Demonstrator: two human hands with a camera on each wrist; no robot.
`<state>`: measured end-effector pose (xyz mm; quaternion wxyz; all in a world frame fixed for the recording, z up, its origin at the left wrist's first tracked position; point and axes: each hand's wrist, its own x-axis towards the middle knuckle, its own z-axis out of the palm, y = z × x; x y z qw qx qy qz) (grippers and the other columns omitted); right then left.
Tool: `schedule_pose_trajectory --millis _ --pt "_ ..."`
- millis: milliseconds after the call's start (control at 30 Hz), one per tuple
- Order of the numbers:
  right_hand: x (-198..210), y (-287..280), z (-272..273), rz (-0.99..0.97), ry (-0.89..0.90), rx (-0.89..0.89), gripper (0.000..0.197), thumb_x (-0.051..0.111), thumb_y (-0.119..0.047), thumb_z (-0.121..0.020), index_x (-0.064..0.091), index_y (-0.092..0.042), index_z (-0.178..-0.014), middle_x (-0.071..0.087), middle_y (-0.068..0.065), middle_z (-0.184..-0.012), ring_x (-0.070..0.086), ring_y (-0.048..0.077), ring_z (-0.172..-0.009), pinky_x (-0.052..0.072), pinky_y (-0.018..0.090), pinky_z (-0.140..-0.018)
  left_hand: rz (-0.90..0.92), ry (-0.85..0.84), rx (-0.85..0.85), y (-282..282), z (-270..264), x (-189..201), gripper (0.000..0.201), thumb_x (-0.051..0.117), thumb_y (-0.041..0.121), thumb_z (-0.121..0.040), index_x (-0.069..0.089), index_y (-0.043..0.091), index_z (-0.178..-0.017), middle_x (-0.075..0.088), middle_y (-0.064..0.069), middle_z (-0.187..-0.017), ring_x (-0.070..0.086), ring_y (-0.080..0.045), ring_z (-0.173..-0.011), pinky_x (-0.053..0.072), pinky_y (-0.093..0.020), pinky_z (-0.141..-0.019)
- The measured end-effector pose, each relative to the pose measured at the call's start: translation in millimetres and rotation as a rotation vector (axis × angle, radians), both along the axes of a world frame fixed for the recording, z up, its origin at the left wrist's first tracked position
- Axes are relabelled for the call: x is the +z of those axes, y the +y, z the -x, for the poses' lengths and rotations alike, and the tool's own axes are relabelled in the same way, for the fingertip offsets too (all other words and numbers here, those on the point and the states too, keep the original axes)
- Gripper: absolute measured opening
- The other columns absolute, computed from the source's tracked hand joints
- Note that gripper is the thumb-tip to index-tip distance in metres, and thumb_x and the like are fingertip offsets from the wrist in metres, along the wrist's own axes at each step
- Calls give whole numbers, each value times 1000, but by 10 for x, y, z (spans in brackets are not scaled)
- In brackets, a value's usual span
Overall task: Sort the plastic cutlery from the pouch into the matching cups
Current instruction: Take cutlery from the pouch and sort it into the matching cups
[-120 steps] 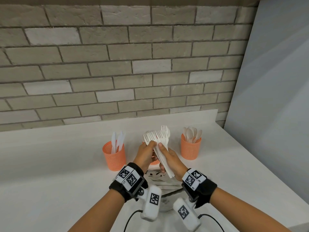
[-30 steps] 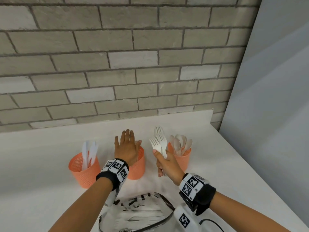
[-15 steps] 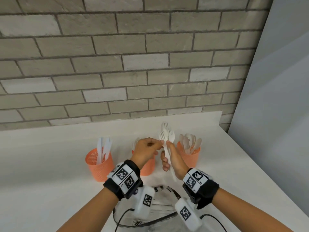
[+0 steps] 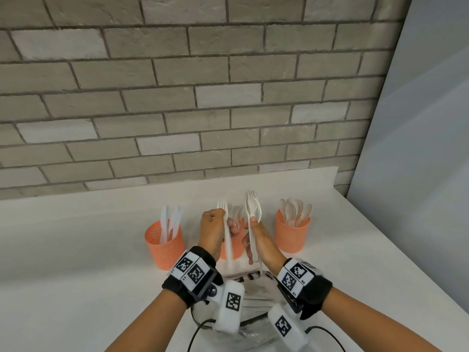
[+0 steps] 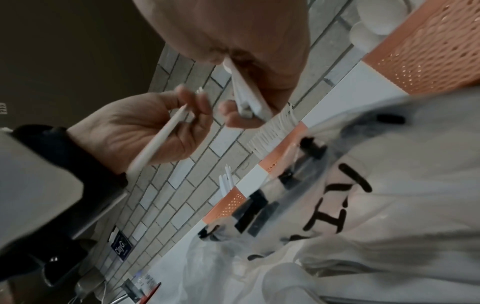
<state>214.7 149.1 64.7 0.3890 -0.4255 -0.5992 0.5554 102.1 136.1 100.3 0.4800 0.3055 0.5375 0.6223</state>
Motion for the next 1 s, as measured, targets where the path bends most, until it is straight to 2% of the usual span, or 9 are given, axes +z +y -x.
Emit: schedule_pose_trajectory --millis 133,233,367,467,533,633,733,867,1000 --pt "-19 -54 18 -46 -209 -9 36 26 -45 -99 40 -12 -104 49 1 -67 44 8 -45 37 23 -39 -32 214 -42 -97 -23 23 12 57 22 -90 53 13 -84 41 8 -44 34 -2 -32 28 -16 -35" --pt "1 -117 51 -147 -299 -53 31 29 -41 -99 39 -13 -108 51 -2 -68 47 10 -50 38 24 -44 -81 221 -109 -189 -133 35 14 65 19 -85 57 14 -75 43 13 -36 37 0 -31 29 -12 -35" --pt "4 -143 105 -238 -359 -115 20 32 -28 -100 38 -11 -108 54 -1 -70 49 10 -51 38 25 -47 -110 234 -62 -187 -214 -33 5 66 10 -84 62 11 -84 48 14 -43 43 3 -37 33 -7 -41" --pt "24 -164 118 -212 -332 -105 19 35 -30 -99 38 -12 -101 52 -3 -69 48 9 -50 38 24 -44 -59 257 -55 -148 -177 -68 9 61 11 -87 64 5 -94 53 3 -59 46 -2 -44 35 -11 -42" --pt "36 -184 115 -126 -202 -96 15 37 -29 -99 39 -15 -95 48 -1 -67 44 7 -44 36 22 -40 -24 214 -81 -122 -135 -76 10 55 13 -91 62 7 -90 54 -4 -65 45 -10 -49 36 -17 -43" --pt "61 -224 131 -4 -38 -115 11 36 -24 -99 38 -19 -89 41 -1 -64 35 4 -38 29 19 -37 36 137 -82 -110 -100 -71 23 41 11 -95 55 12 -78 43 -3 -59 35 -8 -42 32 -19 -41" --pt "71 -261 174 -81 -55 -136 14 34 -17 -99 38 -21 -86 45 -5 -63 43 -2 -36 31 12 -40 82 -36 -77 -118 -122 -52 27 34 13 -95 49 10 -73 37 -3 -57 32 -5 -34 28 -14 -33" --pt "49 -304 194 -184 -131 -143 8 34 -14 -100 41 -13 -96 54 -7 -72 56 3 -63 48 27 -65 42 4 -122 -136 -147 -40 23 45 28 -95 56 8 -90 48 -4 -63 42 -3 -34 33 -13 -34" --pt "10 -297 180 -114 -126 -186 19 31 -22 -101 38 -23 -83 49 -5 -67 44 8 -55 35 26 -55 64 61 -124 -119 -122 -80 24 41 23 -96 53 3 -94 46 -6 -60 42 -6 -35 33 -15 -37"
